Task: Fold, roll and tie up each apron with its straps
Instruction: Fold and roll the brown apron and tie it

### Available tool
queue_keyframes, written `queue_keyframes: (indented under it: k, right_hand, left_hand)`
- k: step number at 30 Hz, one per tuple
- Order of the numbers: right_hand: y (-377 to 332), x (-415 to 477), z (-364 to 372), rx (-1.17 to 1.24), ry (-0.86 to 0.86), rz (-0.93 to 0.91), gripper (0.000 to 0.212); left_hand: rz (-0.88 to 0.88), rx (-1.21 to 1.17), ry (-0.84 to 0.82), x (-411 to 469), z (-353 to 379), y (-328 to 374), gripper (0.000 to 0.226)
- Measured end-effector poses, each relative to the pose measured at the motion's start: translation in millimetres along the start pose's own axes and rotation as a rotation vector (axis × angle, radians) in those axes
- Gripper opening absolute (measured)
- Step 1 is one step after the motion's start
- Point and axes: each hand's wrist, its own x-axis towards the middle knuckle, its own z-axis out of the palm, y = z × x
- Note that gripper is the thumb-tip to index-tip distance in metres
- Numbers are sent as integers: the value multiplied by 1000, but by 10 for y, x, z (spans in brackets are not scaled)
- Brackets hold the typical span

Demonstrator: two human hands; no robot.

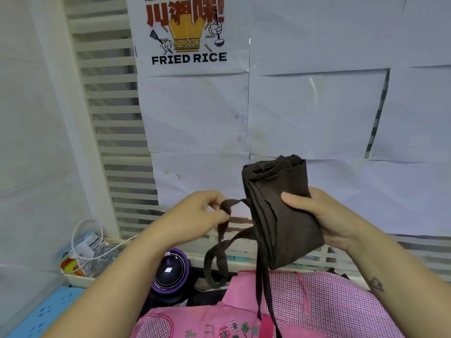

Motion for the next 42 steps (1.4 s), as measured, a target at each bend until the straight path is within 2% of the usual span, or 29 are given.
queue_keyframes:
  k: [3, 5, 7, 10, 12, 14, 15, 17, 19, 20, 23, 25, 27, 31, 35, 38, 40, 42]
  right_hand:
    - [-30, 6, -44, -4, 102, -16, 52]
    - [-42, 17, -68, 5, 120, -42, 67]
    - [-56, 22, -72, -39, 115, -63, 82]
    - [-102, 21, -66, -113, 66, -91, 89]
    - [-146, 6, -65, -148, 34, -96, 86]
    - [-196, -22, -67, -161, 7, -97, 75]
    - [-221, -40, -87, -166, 7, -106, 73]
    - [-253, -56, -138, -181, 32, -120, 80]
    - [-274, -62, -183, -168, 63, -120, 89]
    - [-280, -60, -199, -142, 72, -125, 89]
    - [-271, -47, -216, -49, 68, -145, 79]
    - [-249, -26, -227, 0, 54, -146, 72]
    - [-229, -6, -230, 47, 45, -140, 71]
    - [-202, 12, -217, 86, 59, -130, 85]
    - [-173, 15, -269, 124, 68, -128, 81]
    - [-144, 6, -313, 157, 59, -120, 69]
    - [-119, 11, -321, 163, 53, -111, 67]
    - [-108, 18, -298, 169, 44, -109, 68]
  left_hand:
    - [-55, -163, 88, 7, -42, -62, 6]
    - [-31, -166, 28, -10, 8, -68, 8]
    - [23, -241, -88, -26, 142, -74, 29]
    - [63, -280, -226, -41, 360, -69, 57]
    - [66, -245, -260, -39, 459, -84, 51]
    - [56, -225, -216, -40, 449, -86, 18]
    - [38, -248, -177, -27, 418, -77, 10]
    - [-19, -352, -147, -20, 316, -52, 15]
    - [-112, -565, -249, -35, 209, -16, 14]
    - [-157, -682, -317, -59, 175, 11, 21]
    - [-191, -818, -497, -121, 179, 73, 50]
    - [-183, -862, -536, -148, 245, 112, 46]
    - [-171, -828, -512, -165, 307, 175, 30]
    - [-125, -778, -524, -202, 411, 241, 9]
    - [-87, -841, -460, -144, 334, 169, 14]
    - [-86, -832, -274, -69, 251, 131, 12]
    - [-66, -700, -187, -29, 242, 128, 13]
    - [-24, -469, -174, -13, 259, 107, 18]
